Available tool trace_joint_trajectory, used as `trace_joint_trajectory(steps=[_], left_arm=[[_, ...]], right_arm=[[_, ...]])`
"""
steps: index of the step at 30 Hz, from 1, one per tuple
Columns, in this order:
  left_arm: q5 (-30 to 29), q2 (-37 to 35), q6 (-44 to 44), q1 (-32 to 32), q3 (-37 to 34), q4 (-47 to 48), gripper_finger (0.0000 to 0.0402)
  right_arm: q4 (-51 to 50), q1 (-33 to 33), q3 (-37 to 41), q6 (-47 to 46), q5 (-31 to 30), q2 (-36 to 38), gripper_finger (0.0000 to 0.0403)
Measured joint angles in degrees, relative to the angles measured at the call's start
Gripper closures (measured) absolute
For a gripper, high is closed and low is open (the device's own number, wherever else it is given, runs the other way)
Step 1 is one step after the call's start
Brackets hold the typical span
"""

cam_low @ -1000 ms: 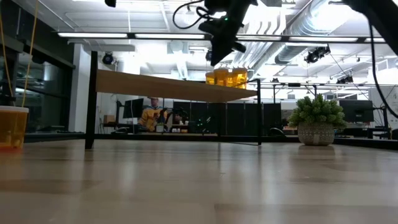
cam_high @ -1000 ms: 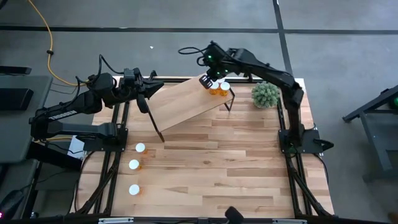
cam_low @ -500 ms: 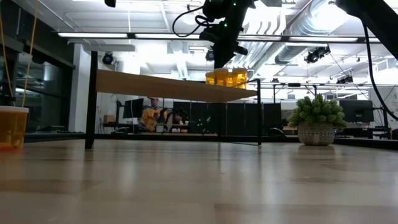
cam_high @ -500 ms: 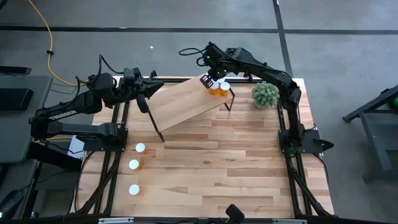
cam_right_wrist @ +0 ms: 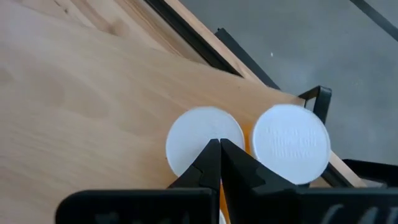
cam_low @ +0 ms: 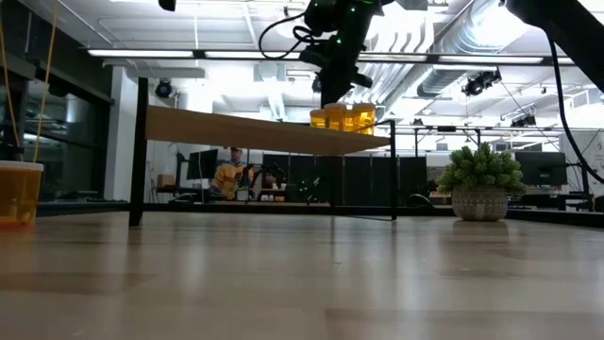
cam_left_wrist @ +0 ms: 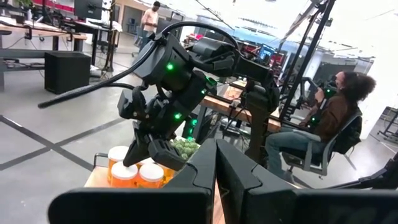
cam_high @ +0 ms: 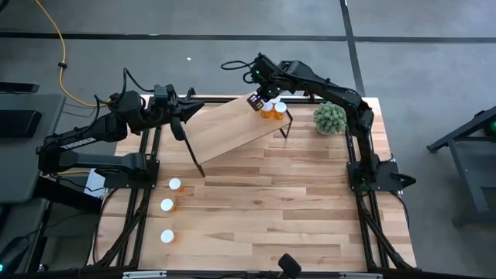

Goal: Pick and place medicine bottles onto shelf by color
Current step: Adjust the pill bottles on the shelf

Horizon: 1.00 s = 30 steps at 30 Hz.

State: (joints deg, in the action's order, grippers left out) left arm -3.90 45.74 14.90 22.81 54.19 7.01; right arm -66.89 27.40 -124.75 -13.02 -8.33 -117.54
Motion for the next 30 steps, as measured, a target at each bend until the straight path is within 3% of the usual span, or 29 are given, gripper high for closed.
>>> trace_joint_trajectory(steps=[30], left_arm=[[0.02, 0.00, -0.04, 0.00, 0.00, 0.01, 0.0401]], right_arm=[[1.35, -0.48, -0.11, 1.41, -0.72, -1.07, 0.0403]])
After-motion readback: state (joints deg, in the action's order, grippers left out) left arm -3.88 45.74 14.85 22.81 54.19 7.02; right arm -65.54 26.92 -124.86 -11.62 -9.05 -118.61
